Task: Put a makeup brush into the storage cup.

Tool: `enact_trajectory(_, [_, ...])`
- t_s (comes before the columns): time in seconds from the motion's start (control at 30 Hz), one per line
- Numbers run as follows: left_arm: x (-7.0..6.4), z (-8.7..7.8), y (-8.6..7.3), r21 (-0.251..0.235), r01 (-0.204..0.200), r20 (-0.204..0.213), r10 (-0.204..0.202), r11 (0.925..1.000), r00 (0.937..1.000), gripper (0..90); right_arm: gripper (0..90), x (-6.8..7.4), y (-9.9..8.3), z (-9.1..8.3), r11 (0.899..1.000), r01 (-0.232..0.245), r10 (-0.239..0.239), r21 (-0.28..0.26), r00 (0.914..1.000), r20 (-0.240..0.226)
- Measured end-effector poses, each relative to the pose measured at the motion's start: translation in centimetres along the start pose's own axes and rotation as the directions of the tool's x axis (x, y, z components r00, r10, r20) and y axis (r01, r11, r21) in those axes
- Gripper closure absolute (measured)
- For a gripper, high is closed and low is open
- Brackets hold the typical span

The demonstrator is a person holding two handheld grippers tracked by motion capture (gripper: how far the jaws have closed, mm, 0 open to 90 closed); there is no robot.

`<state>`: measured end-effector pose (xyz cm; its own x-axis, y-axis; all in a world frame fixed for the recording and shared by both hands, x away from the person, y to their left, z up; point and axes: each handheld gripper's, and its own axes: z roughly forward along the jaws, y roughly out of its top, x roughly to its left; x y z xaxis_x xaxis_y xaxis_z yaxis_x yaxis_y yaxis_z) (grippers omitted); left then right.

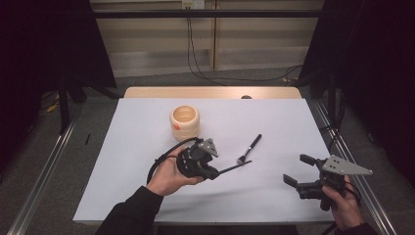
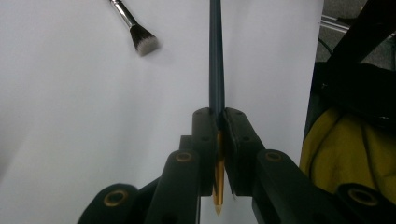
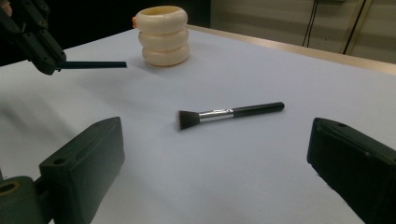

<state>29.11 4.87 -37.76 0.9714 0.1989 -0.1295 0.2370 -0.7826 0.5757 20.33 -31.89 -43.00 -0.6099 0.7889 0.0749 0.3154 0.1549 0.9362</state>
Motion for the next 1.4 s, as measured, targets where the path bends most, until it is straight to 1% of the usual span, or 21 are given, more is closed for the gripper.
enact_trajectory(0.07, [0.0, 0.0, -0.1, -0.003, 0.0, -0.005, 0.0, 1.0, 1.0, 83.6, 3.8, 0.0, 0.4, 0.0, 1.0, 0.014, -0.014, -0.009, 0.9998, -0.015])
enact_trajectory(0.17, [-0.2, 0.1, -0.2, -0.002, -0.01, 0.012, 0.01, 0.9999, 0.9999, 83.6, 4.4, -0.1, 0.8, -0.1, 0.999, 0.034, -0.035, -0.037, 0.9989, -0.03])
enact_trajectory(0.23, [-0.3, 0.1, -0.2, 0.0, -0.005, -0.004, 0.005, 1.0, 1.0, 83.6, 4.4, 0.0, 1.2, -0.1, 0.997, 0.048, -0.049, -0.053, 0.9985, -0.023])
enact_trajectory(0.37, [-0.3, 0.2, -0.1, -0.002, -0.01, 0.008, 0.01, 0.9999, 0.9999, 83.7, 4.2, 0.2, 2.4, 0.1, 0.994, 0.07, -0.073, -0.088, 0.997, -0.027])
enact_trajectory(0.43, [-0.3, 0.2, -0.1, 0.014, -0.02, 0.0, 0.02, 0.9997, 0.9998, 83.7, 4.2, 0.4, 3.1, 0.3, 0.995, 0.081, -0.082, -0.059, 0.9963, -0.027])
enact_trajectory(0.47, [-0.3, 0.2, -0.1, 0.018, -0.026, 0.001, 0.026, 0.9995, 0.9996, 83.7, 3.9, 0.3, 3.6, 0.5, 0.994, 0.094, -0.097, -0.051, 0.9936, -0.057])
enact_trajectory(0.57, [-0.4, 0.3, 0.0, 0.016, -0.023, -0.003, 0.023, 0.9996, 0.9997, 83.6, 4.0, 0.4, 4.7, 1.0, 0.993, 0.108, -0.111, -0.039, 0.9888, -0.099])
enact_trajectory(0.7, [-0.3, 0.4, -0.1, 0.017, -0.029, 0.007, 0.029, 0.9994, 0.9996, 83.6, 4.1, 0.6, 6.1, 1.7, 0.99, 0.134, -0.137, -0.035, 0.9826, -0.125])
enact_trajectory(0.8, [-0.3, 0.4, 0.0, 0.025, -0.035, 0.003, 0.035, 0.9991, 0.9994, 83.7, 3.9, 0.6, 7.2, 2.4, 0.987, 0.159, -0.159, -0.011, 0.9742, -0.161])
enact_trajectory(0.83, [-0.3, 0.4, 0.0, 0.025, -0.035, 0.003, 0.035, 0.9991, 0.9994, 83.7, 3.9, 0.6, 7.2, 2.4, 0.987, 0.159, -0.159, -0.011, 0.9742, -0.161])
enact_trajectory(0.87, [-0.4, 0.4, 0.0, 0.03, -0.034, 0.004, 0.034, 0.999, 0.9994, 83.6, 5.9, 0.7, 7.8, 2.9, 0.984, 0.179, -0.173, 0.014, 0.9669, -0.187])
enact_trajectory(0.9, [-0.4, 0.4, 0.0, 0.03, -0.034, 0.004, 0.034, 0.999, 0.9994, 83.7, 5.9, 0.7, 7.8, 2.9, 0.984, 0.179, -0.173, 0.014, 0.9669, -0.187])
enact_trajectory(1.03, [-0.8, 0.5, 0.2, 0.048, -0.051, -0.011, 0.052, 0.9976, 0.9986, 83.6, 8.6, 1.3, 8.7, 4.1, 0.971, 0.227, -0.204, 0.077, 0.9515, -0.231])
enact_trajectory(1.07, [-0.9, 0.6, 0.3, 0.053, -0.052, -0.003, 0.052, 0.9972, 0.9986, 83.7, 10.7, 1.7, 8.9, 4.9, 0.959, 0.264, -0.227, 0.107, 0.936, -0.269])
enact_trajectory(1.13, [-0.8, 0.7, 0.3, 0.071, -0.076, 0.001, 0.077, 0.9945, 0.9971, 83.7, 11.8, 2.1, 9.0, 5.7, 0.947, 0.281, -0.224, 0.157, 0.9256, -0.305])
enact_trajectory(1.17, [-0.8, 0.7, 0.3, 0.071, -0.076, 0.001, 0.077, 0.9945, 0.9971, 83.7, 11.8, 2.1, 9.0, 5.7, 0.947, 0.281, -0.224, 0.157, 0.9256, -0.305])
enact_trajectory(1.2, [-0.8, 0.8, 0.2, 0.069, -0.074, -0.002, 0.074, 0.9949, 0.9972, 83.7, 13.8, 2.4, 9.0, 6.6, 0.933, 0.292, -0.208, 0.21, 0.9139, -0.349])
enact_trajectory(1.27, [-0.7, 0.9, 0.2, 0.074, -0.073, 0.002, 0.073, 0.9946, 0.9974, 83.7, 16.8, 2.6, 8.9, 7.2, 0.922, 0.31, -0.209, 0.231, 0.902, -0.378])
enact_trajectory(1.33, [-0.7, 0.9, 0.2, 0.073, -0.072, 0.006, 0.072, 0.9947, 0.9974, 83.7, 19.2, 2.7, 8.9, 7.7, 0.907, 0.34, -0.226, 0.247, 0.8897, -0.397])
enact_trajectory(1.37, [-0.7, 1.0, 0.2, 0.08, -0.078, 0.009, 0.078, 0.9937, 0.9969, 83.7, 19.2, 2.7, 8.9, 7.7, 0.907, 0.34, -0.226, 0.247, 0.8897, -0.397])
enact_trajectory(1.4, [-0.8, 1.0, 0.2, 0.076, -0.067, 0.008, 0.067, 0.9948, 0.9977, 83.7, 21.3, 2.7, 8.8, 7.9, 0.9, 0.353, -0.229, 0.257, 0.8828, -0.41])
